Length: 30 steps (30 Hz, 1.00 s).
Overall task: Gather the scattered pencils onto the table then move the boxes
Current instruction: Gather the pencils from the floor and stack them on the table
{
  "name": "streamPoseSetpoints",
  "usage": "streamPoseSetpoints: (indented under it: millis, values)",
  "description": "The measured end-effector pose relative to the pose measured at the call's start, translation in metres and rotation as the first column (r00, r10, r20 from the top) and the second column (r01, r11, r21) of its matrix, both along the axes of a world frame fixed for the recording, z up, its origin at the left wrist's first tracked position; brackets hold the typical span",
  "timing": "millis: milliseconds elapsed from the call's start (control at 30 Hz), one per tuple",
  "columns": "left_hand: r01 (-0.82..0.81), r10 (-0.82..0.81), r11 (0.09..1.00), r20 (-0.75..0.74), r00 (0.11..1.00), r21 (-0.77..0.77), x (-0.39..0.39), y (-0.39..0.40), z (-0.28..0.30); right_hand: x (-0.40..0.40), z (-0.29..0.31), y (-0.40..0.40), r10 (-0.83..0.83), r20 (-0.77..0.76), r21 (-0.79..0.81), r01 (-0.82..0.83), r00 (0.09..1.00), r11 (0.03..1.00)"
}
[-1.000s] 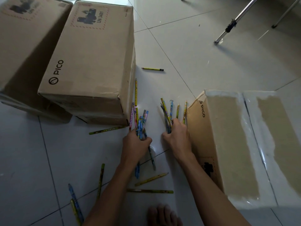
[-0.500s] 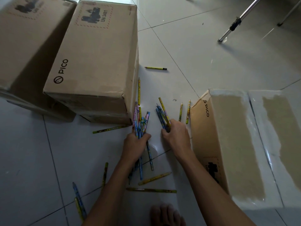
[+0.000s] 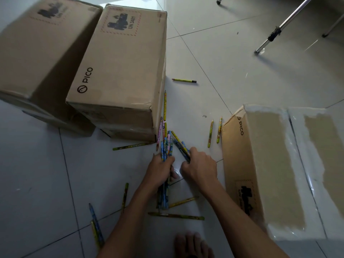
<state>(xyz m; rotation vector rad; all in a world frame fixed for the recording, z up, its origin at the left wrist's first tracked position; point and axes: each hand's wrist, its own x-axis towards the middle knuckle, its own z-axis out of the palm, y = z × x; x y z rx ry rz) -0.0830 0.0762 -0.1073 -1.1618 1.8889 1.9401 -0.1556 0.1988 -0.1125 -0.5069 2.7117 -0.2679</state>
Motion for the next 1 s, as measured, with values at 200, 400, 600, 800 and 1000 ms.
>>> streamPoseSetpoints:
  millis: [200, 400, 600, 800, 1000]
  values:
    - [-0.018, 0.019, 0.996, -0.010, 1.000, 0.091, 0.011, -0.001, -0.002, 0.003, 0.010, 0.002, -0.056, 0.098, -0.052, 0.061, 0.994, 0.997]
    - [-0.144, 0.150, 0.978, -0.032, 0.988, 0.149, 0.017, 0.001, -0.005, 0.012, 0.015, 0.001, -0.086, 0.360, -0.305, 0.204, 0.929, 0.930]
    - [-0.207, 0.257, 0.907, -0.091, 0.962, 0.367, 0.015, 0.011, 0.001, 0.018, 0.013, -0.009, -0.044, 0.439, -0.278, 0.182, 0.898, 0.943]
    - [-0.176, 0.229, 0.915, -0.107, 0.968, 0.362, 0.018, 0.012, -0.001, 0.018, 0.019, -0.008, 0.039, 0.519, -0.261, 0.114, 0.854, 0.959]
    - [-0.301, 0.308, 0.907, 0.024, 0.951, 0.295, 0.016, 0.014, -0.002, 0.023, 0.029, -0.008, 0.161, 0.487, -0.280, -0.021, 0.858, 0.960]
